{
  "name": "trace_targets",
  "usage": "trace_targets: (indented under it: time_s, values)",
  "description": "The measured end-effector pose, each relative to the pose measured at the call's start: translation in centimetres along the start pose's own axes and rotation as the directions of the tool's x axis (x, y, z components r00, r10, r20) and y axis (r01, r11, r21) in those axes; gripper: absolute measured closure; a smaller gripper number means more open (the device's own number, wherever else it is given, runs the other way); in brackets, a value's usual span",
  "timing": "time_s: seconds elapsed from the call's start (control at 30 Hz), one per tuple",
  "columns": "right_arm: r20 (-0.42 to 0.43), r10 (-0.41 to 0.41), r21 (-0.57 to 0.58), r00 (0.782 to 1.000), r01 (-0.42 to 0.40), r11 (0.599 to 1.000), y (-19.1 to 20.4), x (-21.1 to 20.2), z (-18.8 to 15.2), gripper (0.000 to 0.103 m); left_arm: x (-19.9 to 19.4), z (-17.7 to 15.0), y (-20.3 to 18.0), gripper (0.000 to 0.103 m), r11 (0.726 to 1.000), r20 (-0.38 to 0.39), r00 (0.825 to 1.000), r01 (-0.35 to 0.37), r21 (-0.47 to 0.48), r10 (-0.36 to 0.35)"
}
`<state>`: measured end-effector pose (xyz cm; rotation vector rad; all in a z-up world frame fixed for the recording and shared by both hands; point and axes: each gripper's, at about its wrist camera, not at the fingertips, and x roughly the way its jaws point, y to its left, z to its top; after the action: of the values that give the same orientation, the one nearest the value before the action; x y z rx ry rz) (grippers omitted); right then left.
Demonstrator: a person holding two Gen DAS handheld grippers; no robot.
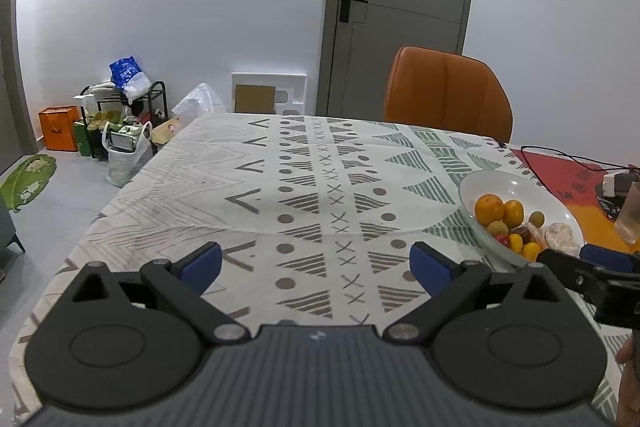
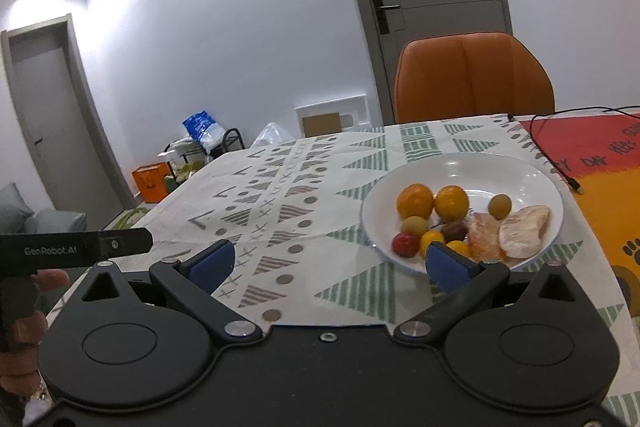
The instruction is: Organize fruits
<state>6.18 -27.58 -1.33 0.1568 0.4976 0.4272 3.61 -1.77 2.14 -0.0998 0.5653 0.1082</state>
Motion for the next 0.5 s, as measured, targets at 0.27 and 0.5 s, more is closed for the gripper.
trace_targets:
  time_s: [0.27, 0.5]
  values:
    - [-0.037, 0.006, 0.000, 0.999, -0.006, 1.000, 1.4, -0.5, -0.4, 0.000, -1.7, -0.9, 1.4, 0.002, 1.000, -0.010, 1.000, -0.018, 0.013, 0.018]
    - [-0.077, 0.013, -0.018, 0.997, -0.015, 1.000, 2.6, -1.1, -0.9, 0.000, -3.0, -1.7, 3.2, 0.001, 0.999, -0.012, 0.999, -0.046, 0.002, 0.046]
